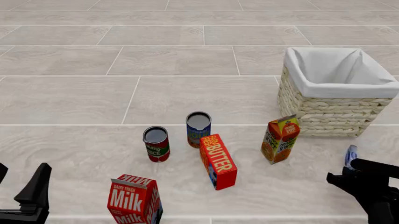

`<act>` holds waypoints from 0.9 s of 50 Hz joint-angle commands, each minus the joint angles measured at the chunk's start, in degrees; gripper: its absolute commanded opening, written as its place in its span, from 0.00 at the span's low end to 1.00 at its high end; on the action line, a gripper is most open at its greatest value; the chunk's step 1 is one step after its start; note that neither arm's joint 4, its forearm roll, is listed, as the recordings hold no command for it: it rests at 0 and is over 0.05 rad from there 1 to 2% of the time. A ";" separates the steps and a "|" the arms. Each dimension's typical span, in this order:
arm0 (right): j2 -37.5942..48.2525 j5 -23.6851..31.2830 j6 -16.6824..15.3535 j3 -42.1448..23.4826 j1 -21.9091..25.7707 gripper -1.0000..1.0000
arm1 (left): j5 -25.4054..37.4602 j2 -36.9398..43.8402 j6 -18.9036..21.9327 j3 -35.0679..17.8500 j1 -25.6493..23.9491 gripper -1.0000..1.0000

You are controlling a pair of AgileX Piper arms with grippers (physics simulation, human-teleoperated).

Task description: Pick the cream cheese and place it in the basket.

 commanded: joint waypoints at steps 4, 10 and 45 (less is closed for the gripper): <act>-8.97 2.82 -3.49 1.90 -0.49 0.00 | 0.00 0.00 0.00 0.00 0.00 1.00; -11.95 3.19 -6.39 2.81 -0.97 0.00 | 0.00 0.00 0.00 0.00 0.00 1.00; -54.12 43.15 -6.71 -7.50 3.54 0.00 | 0.00 0.00 0.00 0.00 0.00 1.00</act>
